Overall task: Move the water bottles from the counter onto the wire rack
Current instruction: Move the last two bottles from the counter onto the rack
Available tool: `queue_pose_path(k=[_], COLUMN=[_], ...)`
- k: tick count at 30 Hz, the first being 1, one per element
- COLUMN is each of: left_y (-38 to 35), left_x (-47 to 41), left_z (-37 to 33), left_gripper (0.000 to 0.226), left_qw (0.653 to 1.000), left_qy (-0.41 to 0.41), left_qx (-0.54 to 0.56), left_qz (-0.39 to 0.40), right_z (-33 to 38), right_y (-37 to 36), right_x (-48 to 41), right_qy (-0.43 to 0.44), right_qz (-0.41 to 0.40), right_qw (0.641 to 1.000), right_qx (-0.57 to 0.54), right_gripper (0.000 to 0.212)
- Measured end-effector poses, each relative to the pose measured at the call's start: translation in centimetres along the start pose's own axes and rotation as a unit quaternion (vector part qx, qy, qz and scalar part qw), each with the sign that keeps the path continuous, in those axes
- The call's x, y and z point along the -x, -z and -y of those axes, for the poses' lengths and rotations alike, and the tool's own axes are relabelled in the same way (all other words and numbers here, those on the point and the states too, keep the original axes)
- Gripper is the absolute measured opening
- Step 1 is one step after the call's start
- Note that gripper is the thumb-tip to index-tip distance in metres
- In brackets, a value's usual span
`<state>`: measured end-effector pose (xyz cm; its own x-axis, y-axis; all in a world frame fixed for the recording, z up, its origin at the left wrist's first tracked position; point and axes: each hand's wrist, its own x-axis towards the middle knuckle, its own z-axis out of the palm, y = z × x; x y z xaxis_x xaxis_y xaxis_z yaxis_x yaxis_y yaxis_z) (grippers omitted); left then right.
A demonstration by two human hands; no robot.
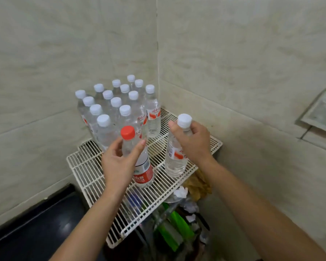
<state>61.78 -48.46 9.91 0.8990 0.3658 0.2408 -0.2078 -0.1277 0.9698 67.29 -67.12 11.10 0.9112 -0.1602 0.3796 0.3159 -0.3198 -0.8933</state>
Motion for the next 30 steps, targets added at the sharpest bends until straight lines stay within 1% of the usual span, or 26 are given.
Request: queue_pose_path(k=[1,3,5,7,9,11,13,15,17,20,21,22,24,25,27,30], left_y=[-0.4,-1.0,-1.6,-2.1,-2.4,-3.0,-3.8,-5.0,-6.0,-6.6,-6.5,-6.4,-6.2,-6.4,-7.2,-8.6], left_x=[-0.2,-0.8,-1.1,-1.2,-1.1,-0.9,-0.6,-0.3,-0.1,-0.3,-0.4,-0.8,-1.8,-2.2,-3.1,-4.7], left_z=[0.3,0.7,0.9,0.5,0.4,0.6,0.6,0.0,-0.4,-1.0,-1.4,-1.9,-2.8,-3.1,-3.4,-4.0], left_gripper=[0.037,0.048,0.056,0.053,0.051,0.058,0.062,0.055,0.048,0.029,0.022,0.020,0.025,0.030,0.038,0.035], left_qw=[1.000,0.998,0.996,0.993,0.991,0.988,0.986,0.985,0.980,0.972,0.964,0.949,0.912,0.905,0.907,0.922], left_qy=[0.000,-0.001,-0.008,-0.029,-0.053,-0.064,-0.050,-0.024,-0.014,-0.040,-0.060,-0.082,-0.122,-0.129,-0.135,-0.134], left_qx=[-0.012,-0.048,-0.080,-0.096,-0.105,-0.126,-0.145,-0.144,-0.156,-0.178,-0.216,-0.276,-0.382,-0.399,-0.396,-0.357], left_qz=[-0.009,-0.026,-0.048,-0.067,-0.071,-0.067,-0.072,-0.093,-0.126,-0.149,-0.143,-0.131,-0.091,-0.072,-0.052,-0.063], right_z=[-0.8,-2.2,-3.4,-4.1,-4.3,-4.7,-5.0,-5.3,-5.8,-6.6,-6.8,-7.0,-7.1,-7.2,-6.9,-6.1], right_y=[-0.3,-0.9,-1.3,-1.3,-1.0,-0.6,-0.5,-0.6,-0.8,-0.4,0.0,0.3,1.1,1.6,2.2,2.3], right_x=[-0.8,-2.4,-3.8,-5.1,-6.1,-7.2,-8.3,-9.3,-10.2,-11.1,-11.3,-11.7,-12.3,-12.6,-13.3,-14.2], right_qy=[0.006,0.026,0.041,0.047,0.066,0.085,0.084,0.075,0.065,0.065,0.066,0.066,0.063,0.059,0.070,0.144], right_qz=[0.020,0.069,0.117,0.159,0.206,0.251,0.291,0.318,0.330,0.326,0.327,0.330,0.341,0.345,0.346,0.357], right_qw=[1.000,0.997,0.992,0.986,0.974,0.959,0.944,0.933,0.927,0.926,0.925,0.923,0.921,0.920,0.921,0.920], right_qx=[0.005,0.012,-0.001,-0.025,-0.062,-0.100,-0.129,-0.152,-0.164,-0.181,-0.184,-0.184,-0.179,-0.178,-0.162,-0.080], right_gripper=[0.034,0.029,0.035,0.037,0.029,0.031,0.032,0.023,0.024,0.026,0.025,0.023,0.019,0.019,0.021,0.026])
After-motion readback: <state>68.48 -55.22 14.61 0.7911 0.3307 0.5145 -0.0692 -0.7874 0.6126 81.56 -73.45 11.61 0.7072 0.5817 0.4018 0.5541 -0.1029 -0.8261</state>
